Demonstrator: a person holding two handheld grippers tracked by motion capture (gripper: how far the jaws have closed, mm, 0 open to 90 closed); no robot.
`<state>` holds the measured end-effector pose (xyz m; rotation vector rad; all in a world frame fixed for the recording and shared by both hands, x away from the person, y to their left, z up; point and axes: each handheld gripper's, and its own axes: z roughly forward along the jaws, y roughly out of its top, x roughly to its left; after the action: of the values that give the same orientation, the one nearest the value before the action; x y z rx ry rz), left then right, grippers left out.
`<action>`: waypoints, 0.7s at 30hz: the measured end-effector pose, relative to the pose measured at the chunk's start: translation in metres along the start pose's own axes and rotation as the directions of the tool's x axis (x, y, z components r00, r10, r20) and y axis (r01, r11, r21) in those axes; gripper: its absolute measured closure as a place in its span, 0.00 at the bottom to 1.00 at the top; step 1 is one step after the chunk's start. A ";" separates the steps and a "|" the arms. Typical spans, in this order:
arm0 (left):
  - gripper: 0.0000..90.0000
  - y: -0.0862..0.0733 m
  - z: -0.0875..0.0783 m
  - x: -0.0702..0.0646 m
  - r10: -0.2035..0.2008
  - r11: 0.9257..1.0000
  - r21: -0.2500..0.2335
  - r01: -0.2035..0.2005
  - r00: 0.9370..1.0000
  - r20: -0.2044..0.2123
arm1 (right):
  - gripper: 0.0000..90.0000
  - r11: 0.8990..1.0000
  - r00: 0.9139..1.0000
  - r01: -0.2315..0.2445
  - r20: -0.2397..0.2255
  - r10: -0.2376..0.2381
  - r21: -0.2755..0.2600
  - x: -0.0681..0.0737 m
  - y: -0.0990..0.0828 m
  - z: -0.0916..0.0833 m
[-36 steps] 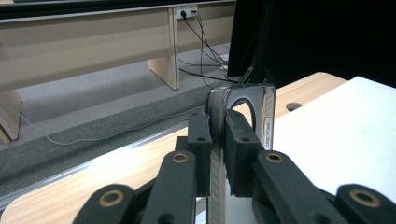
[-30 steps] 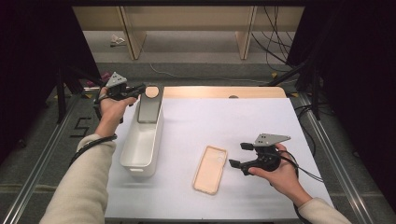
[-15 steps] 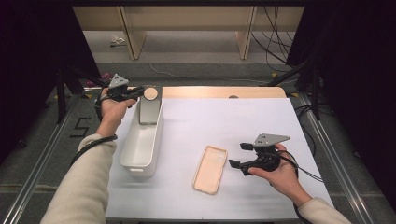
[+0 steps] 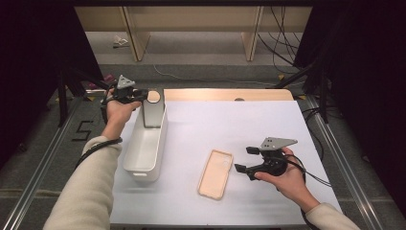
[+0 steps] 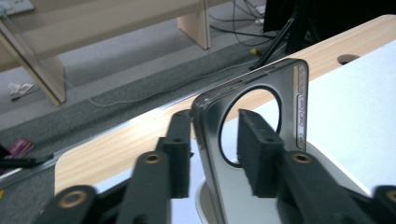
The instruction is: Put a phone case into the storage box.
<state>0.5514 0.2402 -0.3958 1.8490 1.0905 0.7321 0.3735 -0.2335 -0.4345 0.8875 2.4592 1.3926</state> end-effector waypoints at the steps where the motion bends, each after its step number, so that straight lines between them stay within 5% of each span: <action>1: 0.68 0.001 0.001 -0.001 -0.007 1.000 0.010 0.007 1.000 -0.004 | 0.19 1.000 1.000 0.000 0.000 0.000 0.001 0.000 0.000 0.000; 9: 0.34 0.001 0.002 -0.003 -0.089 0.995 0.032 0.090 0.996 -0.025 | 0.19 1.000 1.000 0.001 0.000 -0.001 0.002 0.000 0.000 0.000; 12: 0.21 0.003 0.000 -0.006 -0.103 0.991 0.079 0.107 0.994 -0.046 | 0.19 1.000 1.000 0.001 0.001 -0.001 0.002 0.000 0.000 0.000; 21: 0.16 0.004 -0.008 -0.004 -0.069 0.991 0.111 0.071 0.997 -0.023 | 0.19 1.000 1.000 0.004 0.000 -0.004 0.004 0.001 0.000 0.000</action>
<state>0.5444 0.2383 -0.3886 1.8907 1.2238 0.6607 0.3731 -0.2331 -0.4340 0.8832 2.4635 1.3865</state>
